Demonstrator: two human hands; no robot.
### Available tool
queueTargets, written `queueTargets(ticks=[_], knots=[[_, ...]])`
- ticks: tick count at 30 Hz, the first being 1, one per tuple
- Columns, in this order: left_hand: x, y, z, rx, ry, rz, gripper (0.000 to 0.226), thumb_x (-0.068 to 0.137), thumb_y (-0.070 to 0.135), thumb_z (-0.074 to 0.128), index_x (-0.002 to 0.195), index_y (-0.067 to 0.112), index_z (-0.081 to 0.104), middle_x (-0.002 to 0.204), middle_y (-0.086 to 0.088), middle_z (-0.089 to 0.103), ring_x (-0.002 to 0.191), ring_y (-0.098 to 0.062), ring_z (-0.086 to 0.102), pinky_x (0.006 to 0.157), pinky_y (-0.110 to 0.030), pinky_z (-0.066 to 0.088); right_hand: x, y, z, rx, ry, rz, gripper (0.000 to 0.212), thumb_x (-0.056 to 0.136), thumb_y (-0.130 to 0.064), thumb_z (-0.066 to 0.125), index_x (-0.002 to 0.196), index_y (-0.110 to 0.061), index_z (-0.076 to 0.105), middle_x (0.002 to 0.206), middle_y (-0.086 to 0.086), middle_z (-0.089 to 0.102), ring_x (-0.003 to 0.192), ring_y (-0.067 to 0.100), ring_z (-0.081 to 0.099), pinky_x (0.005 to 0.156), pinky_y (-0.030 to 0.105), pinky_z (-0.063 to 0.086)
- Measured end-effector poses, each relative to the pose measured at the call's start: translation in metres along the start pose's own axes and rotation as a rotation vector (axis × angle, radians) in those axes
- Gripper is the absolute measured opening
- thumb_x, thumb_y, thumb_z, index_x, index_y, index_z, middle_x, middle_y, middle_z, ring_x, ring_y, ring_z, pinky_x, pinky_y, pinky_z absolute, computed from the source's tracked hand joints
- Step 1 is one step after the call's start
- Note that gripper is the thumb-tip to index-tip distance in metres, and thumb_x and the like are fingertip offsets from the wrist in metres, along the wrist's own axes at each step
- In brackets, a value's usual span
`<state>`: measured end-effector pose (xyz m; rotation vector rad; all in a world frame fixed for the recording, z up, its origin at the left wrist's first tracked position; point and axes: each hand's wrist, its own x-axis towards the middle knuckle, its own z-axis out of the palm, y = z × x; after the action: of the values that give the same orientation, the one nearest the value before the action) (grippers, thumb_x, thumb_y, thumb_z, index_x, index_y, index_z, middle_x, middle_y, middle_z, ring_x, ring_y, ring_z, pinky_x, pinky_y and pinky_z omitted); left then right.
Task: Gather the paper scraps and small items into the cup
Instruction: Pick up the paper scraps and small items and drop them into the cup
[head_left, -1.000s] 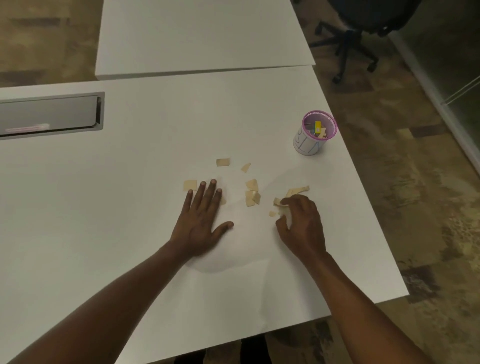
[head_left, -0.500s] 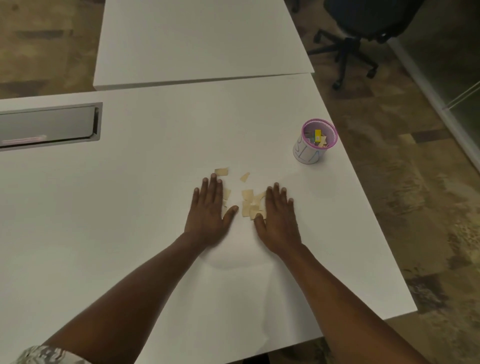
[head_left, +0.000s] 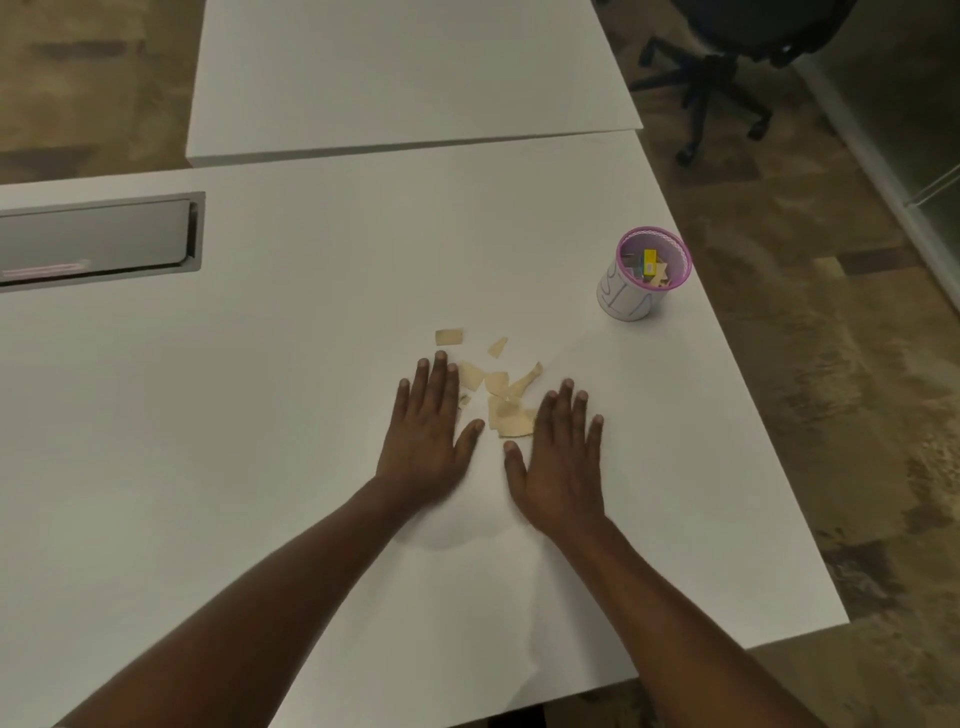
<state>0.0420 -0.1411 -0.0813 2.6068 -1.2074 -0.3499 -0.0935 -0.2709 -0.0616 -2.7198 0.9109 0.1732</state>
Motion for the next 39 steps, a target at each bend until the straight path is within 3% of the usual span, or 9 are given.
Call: queueTargets(ticks=[5,11,16,20,24,27,30,34,39], knots=[[0.045,-0.017,-0.032,-0.038,-0.034,0.042,0.085,0.087,0.054,0.027,0.159,0.016,-0.001,0.166,-0.010,-0.012,0.152,-0.032,-0.012,0.120,-0.053,-0.002,0.041,-0.002,-0.024,0.247,-0.085,-0.226,0.096,0.086,-0.040,0.052,0.158,-0.006,-0.001,0.165,0.017,-0.015,0.152,0.036,-0.011,0.123,0.045,0.003],[0.060,-0.025,-0.054,-0.002,-0.321,0.211,0.097,0.074,0.060,0.025,0.159,0.018,0.006,0.165,-0.014,-0.011,0.153,-0.030,-0.008,0.124,-0.045,0.003,0.062,-0.008,-0.041,0.114,-0.340,-0.384,0.101,0.079,-0.030,0.066,0.160,-0.021,0.005,0.166,0.009,-0.013,0.152,0.036,-0.011,0.123,0.049,0.015],[0.029,-0.017,-0.040,-0.052,-0.236,0.298,0.087,0.076,0.040,0.029,0.157,0.010,0.018,0.165,-0.016,0.003,0.153,-0.032,0.001,0.124,-0.045,0.012,0.048,-0.005,-0.034,0.019,-0.353,-0.440,0.091,0.083,-0.009,0.052,0.158,-0.035,0.009,0.167,0.002,-0.008,0.153,0.032,-0.009,0.112,0.045,0.040],[0.016,-0.016,-0.031,-0.068,-0.168,0.318,0.075,0.080,0.018,0.035,0.154,0.007,0.029,0.163,-0.017,0.018,0.151,-0.036,0.016,0.121,-0.046,0.023,0.040,-0.004,-0.032,-0.049,-0.253,-0.522,0.074,0.093,-0.001,0.043,0.158,-0.030,0.022,0.167,0.007,0.009,0.152,0.040,0.008,0.094,0.045,0.052],[0.013,-0.014,-0.028,-0.017,-0.026,0.351,0.056,0.082,-0.004,0.061,0.137,-0.002,0.054,0.146,-0.024,0.048,0.132,-0.042,0.049,0.096,-0.046,0.051,0.037,-0.005,-0.026,-0.050,-0.176,-0.476,0.060,0.097,-0.003,0.044,0.153,-0.024,0.037,0.161,0.012,0.031,0.146,0.040,0.029,0.093,0.050,0.052],[0.015,-0.012,-0.029,0.020,0.055,0.382,0.048,0.077,-0.004,0.069,0.124,-0.004,0.062,0.127,-0.021,0.061,0.110,-0.038,0.059,0.074,-0.041,0.059,0.038,-0.005,-0.024,-0.070,-0.078,-0.488,0.039,0.096,-0.011,0.051,0.135,-0.017,0.056,0.140,0.010,0.052,0.124,0.037,0.050,0.076,0.044,0.056],[0.016,-0.008,-0.030,0.048,0.100,0.415,0.033,0.082,0.005,0.054,0.113,-0.003,0.064,0.104,-0.015,0.061,0.087,-0.032,0.056,0.061,-0.040,0.053,0.037,-0.006,-0.024,-0.090,0.042,-0.534,0.014,0.092,-0.013,0.050,0.099,-0.016,0.061,0.101,0.003,0.057,0.089,0.028,0.053,0.050,0.033,0.036],[0.015,0.003,-0.036,0.082,0.120,0.402,0.026,0.080,0.008,0.033,0.082,0.006,0.059,0.082,-0.011,0.053,0.070,-0.029,0.050,0.051,-0.038,0.043,0.034,-0.009,-0.026,-0.058,0.100,-0.512,0.016,0.078,-0.004,0.063,0.079,-0.017,0.055,0.080,0.002,0.052,0.069,0.024,0.049,0.049,0.030,0.020],[0.017,0.006,-0.037,0.063,0.126,0.386,0.023,0.076,0.004,0.029,0.074,0.011,0.051,0.075,-0.009,0.050,0.063,-0.027,0.047,0.047,-0.035,0.036,0.038,-0.010,-0.027,0.089,0.092,-0.395,0.016,0.078,-0.001,0.058,0.078,-0.016,0.056,0.076,0.001,0.050,0.069,0.023,0.048,0.051,0.031,0.032]])
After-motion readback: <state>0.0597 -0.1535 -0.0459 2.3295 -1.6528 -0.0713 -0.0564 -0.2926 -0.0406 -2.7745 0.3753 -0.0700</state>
